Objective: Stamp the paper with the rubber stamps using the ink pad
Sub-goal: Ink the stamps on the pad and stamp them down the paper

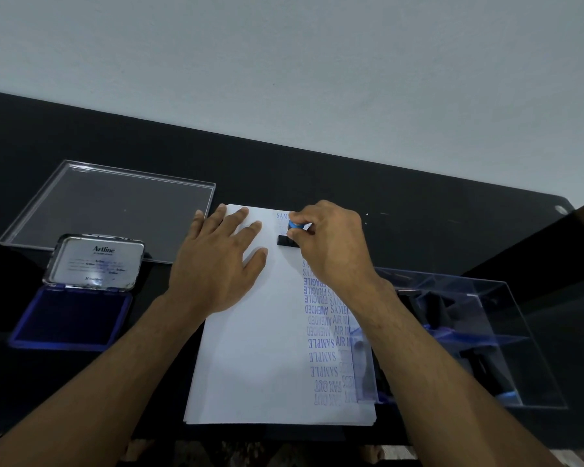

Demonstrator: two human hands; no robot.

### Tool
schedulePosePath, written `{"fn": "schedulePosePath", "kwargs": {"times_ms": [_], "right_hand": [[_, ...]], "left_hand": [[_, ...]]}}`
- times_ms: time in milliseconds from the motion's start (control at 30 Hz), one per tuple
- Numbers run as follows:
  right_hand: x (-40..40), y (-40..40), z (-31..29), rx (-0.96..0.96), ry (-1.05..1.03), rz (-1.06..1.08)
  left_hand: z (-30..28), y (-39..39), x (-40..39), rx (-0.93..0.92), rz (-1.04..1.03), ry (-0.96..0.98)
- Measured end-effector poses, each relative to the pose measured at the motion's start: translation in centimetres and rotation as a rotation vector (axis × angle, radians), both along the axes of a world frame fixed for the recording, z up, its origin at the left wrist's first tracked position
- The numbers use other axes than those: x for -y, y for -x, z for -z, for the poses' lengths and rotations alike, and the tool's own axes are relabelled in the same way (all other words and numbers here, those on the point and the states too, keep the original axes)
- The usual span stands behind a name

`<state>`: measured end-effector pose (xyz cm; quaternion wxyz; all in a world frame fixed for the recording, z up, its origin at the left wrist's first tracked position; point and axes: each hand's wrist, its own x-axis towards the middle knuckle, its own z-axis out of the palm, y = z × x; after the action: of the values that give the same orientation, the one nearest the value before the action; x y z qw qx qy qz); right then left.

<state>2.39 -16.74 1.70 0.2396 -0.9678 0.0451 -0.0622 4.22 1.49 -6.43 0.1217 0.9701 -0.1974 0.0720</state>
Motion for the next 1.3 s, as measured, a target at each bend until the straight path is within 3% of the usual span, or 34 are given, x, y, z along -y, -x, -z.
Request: {"fn": "schedulePosePath", "kwargs": {"times_ms": [1300], "right_hand": [[-0.01, -0.19, 0.13, -0.016, -0.107, 0.039]], "left_hand": [[0.07, -0.02, 0.00, -0.003, 0.002, -0.002]]}}
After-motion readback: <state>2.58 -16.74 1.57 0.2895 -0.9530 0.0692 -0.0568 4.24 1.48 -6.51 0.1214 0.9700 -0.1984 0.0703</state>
